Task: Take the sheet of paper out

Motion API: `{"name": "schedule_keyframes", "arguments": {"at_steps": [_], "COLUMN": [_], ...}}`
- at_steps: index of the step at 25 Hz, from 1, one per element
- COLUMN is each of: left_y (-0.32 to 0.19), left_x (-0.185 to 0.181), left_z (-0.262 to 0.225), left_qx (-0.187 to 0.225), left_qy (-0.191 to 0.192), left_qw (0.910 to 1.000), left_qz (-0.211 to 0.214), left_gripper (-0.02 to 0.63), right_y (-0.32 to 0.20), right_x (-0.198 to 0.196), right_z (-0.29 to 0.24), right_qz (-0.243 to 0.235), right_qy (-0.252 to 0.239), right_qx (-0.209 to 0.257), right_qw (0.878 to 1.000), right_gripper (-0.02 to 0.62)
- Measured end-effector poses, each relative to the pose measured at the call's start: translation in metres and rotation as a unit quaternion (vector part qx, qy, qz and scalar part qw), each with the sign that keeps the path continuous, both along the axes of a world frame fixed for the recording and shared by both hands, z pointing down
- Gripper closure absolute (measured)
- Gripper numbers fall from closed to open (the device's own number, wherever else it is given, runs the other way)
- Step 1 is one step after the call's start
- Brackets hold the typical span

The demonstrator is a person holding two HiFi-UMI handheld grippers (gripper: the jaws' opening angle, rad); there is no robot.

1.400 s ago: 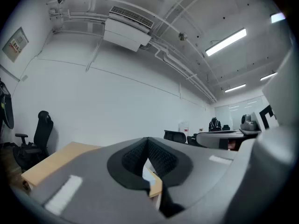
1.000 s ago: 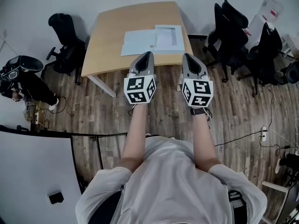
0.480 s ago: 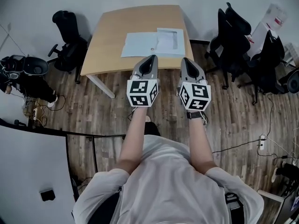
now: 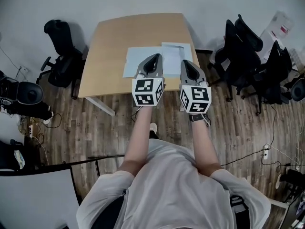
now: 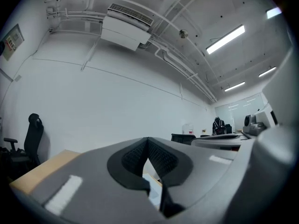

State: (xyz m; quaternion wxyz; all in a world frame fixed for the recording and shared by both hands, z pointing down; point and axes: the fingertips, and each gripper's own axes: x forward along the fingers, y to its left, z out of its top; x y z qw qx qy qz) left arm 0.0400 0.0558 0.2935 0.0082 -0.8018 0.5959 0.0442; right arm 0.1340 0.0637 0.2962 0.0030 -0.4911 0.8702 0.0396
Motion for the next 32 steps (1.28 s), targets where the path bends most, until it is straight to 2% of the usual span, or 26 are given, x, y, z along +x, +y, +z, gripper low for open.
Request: {"name": "schedule_keyframes", "arguments": {"at_steps": [8, 17, 22, 32], "left_y": [-0.100, -0.188, -0.213, -0.255], "left_x": [-0.069, -0.133, -0.134, -0.117], "left_z": [-0.007, 0.022, 0.058, 0.111], "left_qx": [-0.004, -0.028, -0.070, -0.136], "left_qy": [-0.012, 0.005, 0.016, 0.017], "left_qw": [0.9999, 0.9990, 0.9955, 0.9844], "left_qz": [0.011, 0.034, 0.062, 0.110], "left_gripper": [0.600, 0.600, 0.598, 0.598], "right_y": [-0.102, -0.193, -0.215, -0.257], "right_x": [-0.076, -0.117, -0.117, -0.119], "right_z": [-0.010, 0.016, 0.046, 0.071], "right_qz": [0.014, 0.051, 0.065, 0.067], "right_qy": [-0.007, 0.008, 0.036, 0.053], "right_qx": [-0.001, -0.025, -0.058, -0.084], "right_qw": [1.000, 0.998, 0.996, 0.993], "right_gripper": [0.584, 0.583, 0.583, 0.583]}}
